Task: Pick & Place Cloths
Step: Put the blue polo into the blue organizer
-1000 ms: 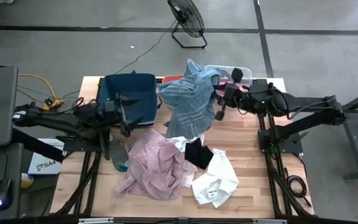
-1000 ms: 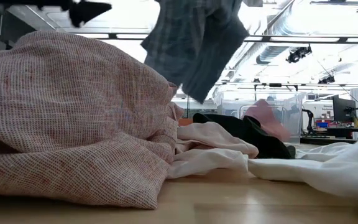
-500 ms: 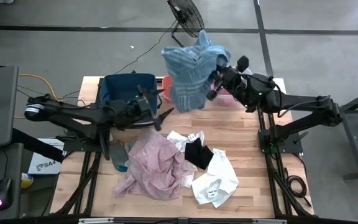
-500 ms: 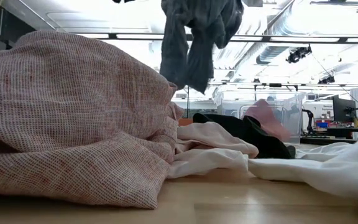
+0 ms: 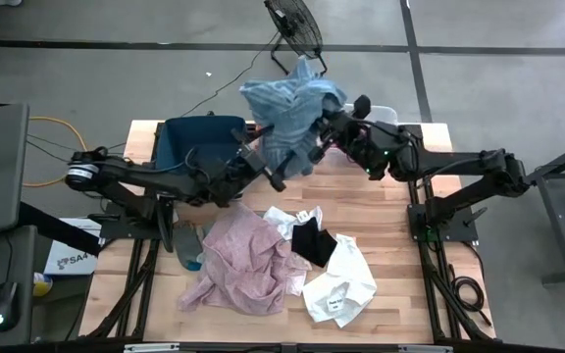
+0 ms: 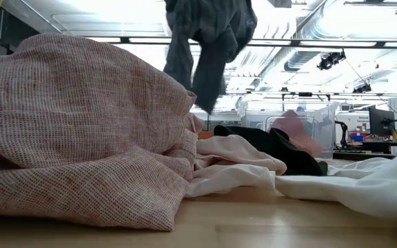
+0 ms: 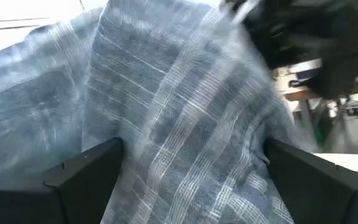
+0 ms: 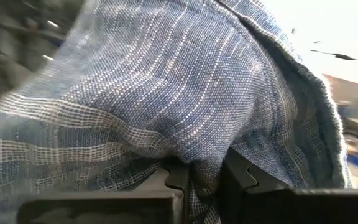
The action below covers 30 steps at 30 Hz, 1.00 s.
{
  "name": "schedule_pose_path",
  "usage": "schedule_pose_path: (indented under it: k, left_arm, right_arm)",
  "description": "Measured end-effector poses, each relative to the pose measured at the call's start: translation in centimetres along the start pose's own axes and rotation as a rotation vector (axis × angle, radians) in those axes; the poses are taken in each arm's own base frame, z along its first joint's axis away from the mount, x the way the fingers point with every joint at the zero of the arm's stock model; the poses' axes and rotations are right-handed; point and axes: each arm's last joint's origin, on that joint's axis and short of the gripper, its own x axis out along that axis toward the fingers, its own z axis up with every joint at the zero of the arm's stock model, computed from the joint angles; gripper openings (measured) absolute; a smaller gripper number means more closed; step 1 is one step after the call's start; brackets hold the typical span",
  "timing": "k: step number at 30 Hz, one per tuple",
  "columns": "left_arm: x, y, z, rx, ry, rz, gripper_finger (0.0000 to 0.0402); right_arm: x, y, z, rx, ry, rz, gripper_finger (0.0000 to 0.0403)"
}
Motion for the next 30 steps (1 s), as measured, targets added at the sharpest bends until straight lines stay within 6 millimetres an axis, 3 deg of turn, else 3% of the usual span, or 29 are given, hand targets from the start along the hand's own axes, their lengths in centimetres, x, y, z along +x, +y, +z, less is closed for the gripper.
schedule_pose_path:
  k: [9, 17, 30]
  left_arm:
    - [1.6, 1.5, -0.9, 0.016, 0.025, 0.072, 0.0382]
    - [1.6, 1.0, -0.8, 0.028, -0.039, -0.078, 0.0382]
    - [1.4, 0.2, -1.2, 0.019, -0.083, -0.276, 0.0382]
  right_arm:
    - [-1.6, 0.6, 0.8, 0.121, -0.025, 0.189, 0.0034]
    - [-1.7, 0.9, 0.0, 0.188, 0.039, 0.438, 0.0034]
    - [-1.2, 0.2, -1.6, 0.305, 0.219, 0.633, 0.0034]
